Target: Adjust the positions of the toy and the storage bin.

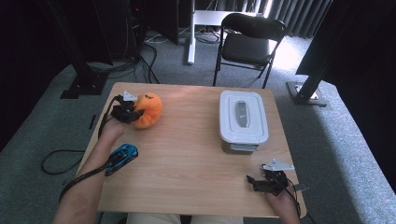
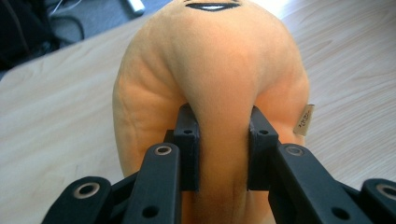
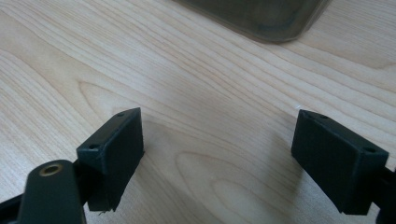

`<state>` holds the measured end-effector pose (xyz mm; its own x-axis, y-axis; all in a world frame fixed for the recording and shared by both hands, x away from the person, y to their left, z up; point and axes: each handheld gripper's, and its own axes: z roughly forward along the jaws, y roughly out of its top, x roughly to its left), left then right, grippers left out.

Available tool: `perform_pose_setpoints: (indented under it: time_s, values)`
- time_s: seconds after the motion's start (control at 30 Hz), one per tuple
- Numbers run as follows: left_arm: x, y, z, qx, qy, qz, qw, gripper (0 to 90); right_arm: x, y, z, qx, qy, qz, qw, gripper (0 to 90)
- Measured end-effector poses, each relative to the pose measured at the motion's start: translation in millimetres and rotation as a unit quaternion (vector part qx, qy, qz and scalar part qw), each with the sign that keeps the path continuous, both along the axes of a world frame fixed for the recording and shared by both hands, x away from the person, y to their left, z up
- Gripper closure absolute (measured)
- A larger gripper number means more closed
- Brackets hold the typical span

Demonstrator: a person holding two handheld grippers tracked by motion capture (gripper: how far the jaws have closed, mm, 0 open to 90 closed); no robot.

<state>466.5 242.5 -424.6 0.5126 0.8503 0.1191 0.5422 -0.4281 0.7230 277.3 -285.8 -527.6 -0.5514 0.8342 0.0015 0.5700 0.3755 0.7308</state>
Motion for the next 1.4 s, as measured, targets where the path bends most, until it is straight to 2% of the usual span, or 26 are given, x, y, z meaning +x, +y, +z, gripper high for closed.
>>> perform_pose_setpoints:
  time_s: [0.07, 0.17, 0.23, 0.27, 0.37, 0.5, 0.57, 0.6, 0.63, 0.7, 0.73, 0.8, 0.83, 0.97, 1.0, 1.03, 1.07, 1.1, 1.13, 1.23, 1.3, 1.37, 1.4]
  values:
    - [5.5, -5.1, 3.5, -0.007, -0.013, -0.028, 0.9995, 72.9, 0.0, 0.0, 0.0, 0.000, 0.000, 0.000, 1.0000, 16.4]
    - [8.5, -11.7, 5.6, -0.018, -0.027, -0.052, 0.9981, 72.7, 0.0, 0.0, 0.0, 0.000, 0.000, 0.000, 1.0000, 16.4]
    - [12.3, -16.0, 4.3, -0.024, -0.025, -0.066, 0.9972, 72.6, 0.0, 0.0, 0.0, 0.000, 0.000, 0.000, 1.0000, 16.4]
    - [14.0, -18.5, 3.0, -0.018, -0.026, -0.073, 0.9968, 72.6, 0.0, 0.0, 0.0, 0.000, 0.000, 0.000, 1.0000, 16.4]
    - [20.4, -25.3, -1.8, -0.008, -0.016, -0.081, 0.9965, 72.5, 0.0, 0.0, 0.0, 0.000, 0.000, 0.000, 1.0000, 16.4]
    - [24.2, -32.8, -7.7, -0.022, -0.018, -0.117, 0.9927, 72.2, 0.0, 0.0, 0.0, 0.000, 0.000, 0.000, 1.0000, 16.4]
    - [27.3, -36.5, -11.7, -0.024, -0.015, -0.124, 0.9918, 72.1, 0.0, 0.0, 0.0, 0.000, 0.000, 0.000, 1.0000, 16.4]
    - [28.8, -39.0, -14.7, -0.015, -0.011, -0.126, 0.9919, 72.0, 0.0, 0.0, 0.0, 0.000, 0.000, 0.000, 1.0000, 16.4]
    - [30.8, -41.8, -18.3, -0.010, 0.000, -0.125, 0.9921, 71.5, 0.0, 0.0, 0.0, 0.000, 0.000, 0.000, 1.0000, 16.4]
    - [32.0, -48.0, -27.3, 0.007, 0.013, -0.133, 0.9911, 68.5, 0.0, 0.0, 0.0, 0.000, 0.000, 0.000, 1.0000, 16.4]
    - [31.6, -49.9, -31.0, 0.006, 0.014, -0.133, 0.9911, 66.9, 0.0, 0.0, 0.0, 0.000, 0.000, 0.000, 1.0000, 16.4]
    - [32.1, -49.3, -31.0, -0.016, 0.018, -0.114, 0.9932, 58.0, -0.1, 0.0, 0.0, 0.000, 0.000, 0.000, 1.0000, 16.4]
    - [31.9, -48.7, -30.4, -0.021, 0.019, -0.107, 0.9938, 55.6, -0.1, 0.0, 0.0, 0.000, 0.000, 0.000, 1.0000, 16.4]
    - [29.0, -50.6, -27.6, -0.011, 0.021, -0.101, 0.9946, 44.3, -0.1, 0.0, 0.0, 0.000, 0.000, 0.000, 1.0000, 16.4]
    - [29.0, -50.6, -27.6, -0.011, 0.021, -0.101, 0.9946, 39.0, -0.1, 0.0, 0.0, 0.000, 0.000, 0.000, 1.0000, 16.4]
    - [29.0, -50.6, -27.6, -0.011, 0.021, -0.101, 0.9946, 39.0, -0.1, 0.1, 0.0, 0.000, -0.001, 0.000, 1.0000, 16.4]
    - [29.3, -51.8, -20.2, -0.016, 0.037, -0.077, 0.9962, 34.2, -0.2, 0.1, 0.0, -0.001, -0.001, 0.001, 1.0000, 16.4]
    - [28.7, -51.4, -17.3, -0.020, 0.037, -0.071, 0.9966, 32.2, -0.3, 0.2, 0.0, -0.001, -0.002, 0.001, 1.0000, 16.4]
    - [27.4, -51.4, -14.7, -0.028, 0.039, -0.067, 0.9966, 31.7, -0.3, 0.2, 0.0, -0.001, -0.002, 0.001, 1.0000, 16.4]
    - [22.5, -51.6, -10.1, -0.029, 0.053, -0.075, 0.9953, 31.7, -0.3, 0.2, 0.0, -0.001, -0.002, 0.001, 1.0000, 16.4]
    - [17.5, -50.2, -8.6, -0.029, 0.051, -0.080, 0.9951, 31.7, -0.3, 0.2, 0.0, -0.001, -0.002, 0.001, 1.0000, 16.3]
    - [13.1, -45.9, -7.4, -0.048, 0.055, -0.083, 0.9939, 31.5, -0.2, 0.1, 0.0, -0.001, -0.001, 0.001, 1.0000, 16.4]
    - [13.1, -45.9, -7.4, -0.048, 0.055, -0.083, 0.9939, 30.3, -0.2, 0.1, 0.0, -0.001, -0.001, 0.001, 1.0000, 16.4]
